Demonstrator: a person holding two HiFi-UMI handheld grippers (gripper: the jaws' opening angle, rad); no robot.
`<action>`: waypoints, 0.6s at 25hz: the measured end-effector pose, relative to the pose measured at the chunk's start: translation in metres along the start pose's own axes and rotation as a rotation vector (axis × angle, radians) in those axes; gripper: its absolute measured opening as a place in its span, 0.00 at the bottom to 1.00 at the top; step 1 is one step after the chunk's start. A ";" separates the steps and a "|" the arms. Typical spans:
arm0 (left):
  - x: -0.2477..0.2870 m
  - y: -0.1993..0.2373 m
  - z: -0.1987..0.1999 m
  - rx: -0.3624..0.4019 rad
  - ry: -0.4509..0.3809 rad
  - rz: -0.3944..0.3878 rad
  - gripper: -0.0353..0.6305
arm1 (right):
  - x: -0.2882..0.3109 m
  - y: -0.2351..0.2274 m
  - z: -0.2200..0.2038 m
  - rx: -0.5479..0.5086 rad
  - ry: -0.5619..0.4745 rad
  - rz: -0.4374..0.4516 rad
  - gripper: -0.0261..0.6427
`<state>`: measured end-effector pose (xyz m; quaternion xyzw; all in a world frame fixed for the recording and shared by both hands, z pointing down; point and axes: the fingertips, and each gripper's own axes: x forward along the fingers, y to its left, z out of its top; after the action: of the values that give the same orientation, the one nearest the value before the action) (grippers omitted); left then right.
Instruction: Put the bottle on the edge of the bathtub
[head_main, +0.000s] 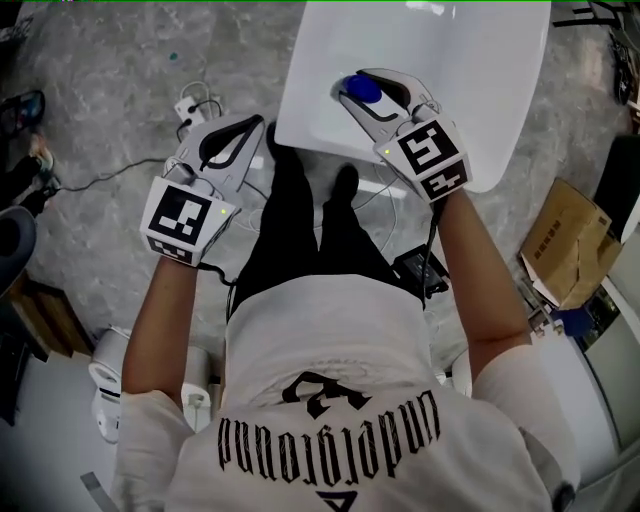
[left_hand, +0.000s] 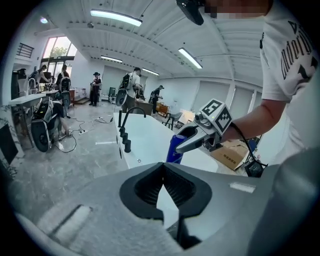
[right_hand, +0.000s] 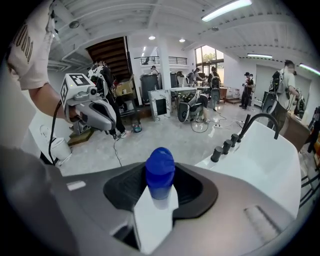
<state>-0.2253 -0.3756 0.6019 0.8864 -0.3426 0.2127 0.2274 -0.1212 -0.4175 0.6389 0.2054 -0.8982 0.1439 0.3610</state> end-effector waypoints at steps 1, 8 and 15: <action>0.007 0.005 -0.006 0.005 0.013 -0.007 0.06 | 0.010 -0.005 -0.004 0.004 0.005 -0.001 0.27; 0.043 0.027 -0.022 0.009 0.045 -0.011 0.06 | 0.054 -0.030 -0.022 0.008 0.037 -0.001 0.27; 0.067 0.039 -0.025 0.009 0.075 -0.012 0.06 | 0.080 -0.041 -0.027 -0.015 0.075 0.007 0.27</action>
<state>-0.2128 -0.4215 0.6676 0.8808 -0.3277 0.2458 0.2374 -0.1378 -0.4634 0.7188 0.1940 -0.8859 0.1459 0.3954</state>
